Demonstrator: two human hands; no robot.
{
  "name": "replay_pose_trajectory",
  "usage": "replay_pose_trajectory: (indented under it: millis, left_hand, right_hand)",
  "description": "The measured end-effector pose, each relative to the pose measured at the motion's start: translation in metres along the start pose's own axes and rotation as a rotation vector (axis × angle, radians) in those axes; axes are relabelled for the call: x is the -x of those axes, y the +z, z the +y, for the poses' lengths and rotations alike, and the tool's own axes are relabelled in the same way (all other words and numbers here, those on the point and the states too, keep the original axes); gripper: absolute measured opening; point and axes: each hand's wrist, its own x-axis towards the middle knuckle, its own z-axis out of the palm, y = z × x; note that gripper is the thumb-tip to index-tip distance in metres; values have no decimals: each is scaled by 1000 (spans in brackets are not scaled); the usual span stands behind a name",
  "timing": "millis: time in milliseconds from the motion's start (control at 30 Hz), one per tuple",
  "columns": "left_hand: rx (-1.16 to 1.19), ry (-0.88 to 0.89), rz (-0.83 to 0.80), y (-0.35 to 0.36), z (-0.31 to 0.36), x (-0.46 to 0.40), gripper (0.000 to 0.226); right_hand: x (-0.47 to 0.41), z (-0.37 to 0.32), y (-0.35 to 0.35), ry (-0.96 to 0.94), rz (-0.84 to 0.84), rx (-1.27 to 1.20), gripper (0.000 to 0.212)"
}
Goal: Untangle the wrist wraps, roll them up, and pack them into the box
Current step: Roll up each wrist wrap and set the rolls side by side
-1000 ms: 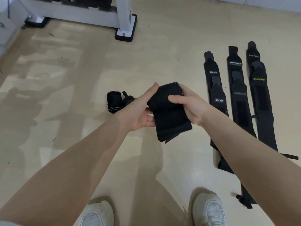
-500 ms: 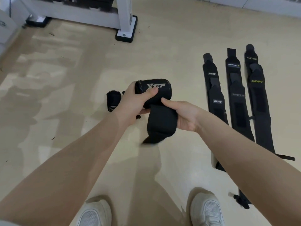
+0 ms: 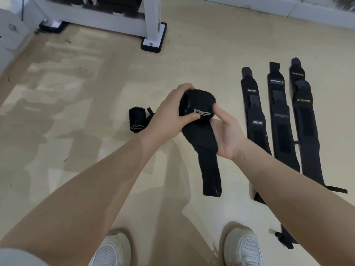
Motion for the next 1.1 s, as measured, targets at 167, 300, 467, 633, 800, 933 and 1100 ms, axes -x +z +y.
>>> replay_pose_trajectory:
  millis: [167,300,467,633,800,933,1100]
  left_hand:
    - [-205,181,-60,11,-5,1,56]
    - [-124,136,-97,13,-13,2,58]
    - [208,-321,-128,13,-14,10,80]
    - [773,-790,-250,7,-14,13,60]
    - [884,-865,-234,8,-17,17,31]
    - [927,-733,-140,8,-11,13,17]
    - [918,-664,45,8,-13,6,39]
  right_hand:
    - [-12,-5,1,23,125,113,80]
    - [-19,-3,-2,-10,227,153,64]
    - [-21,-3,-9,-71,246,266,42]
    - [-19,1,-19,-117,184,384,28]
    - [-18,5,-24,-195,88,420,52]
    - [-20,1,-28,-252,23,383,62]
    - [-24,1,-23,-335,170,409,63]
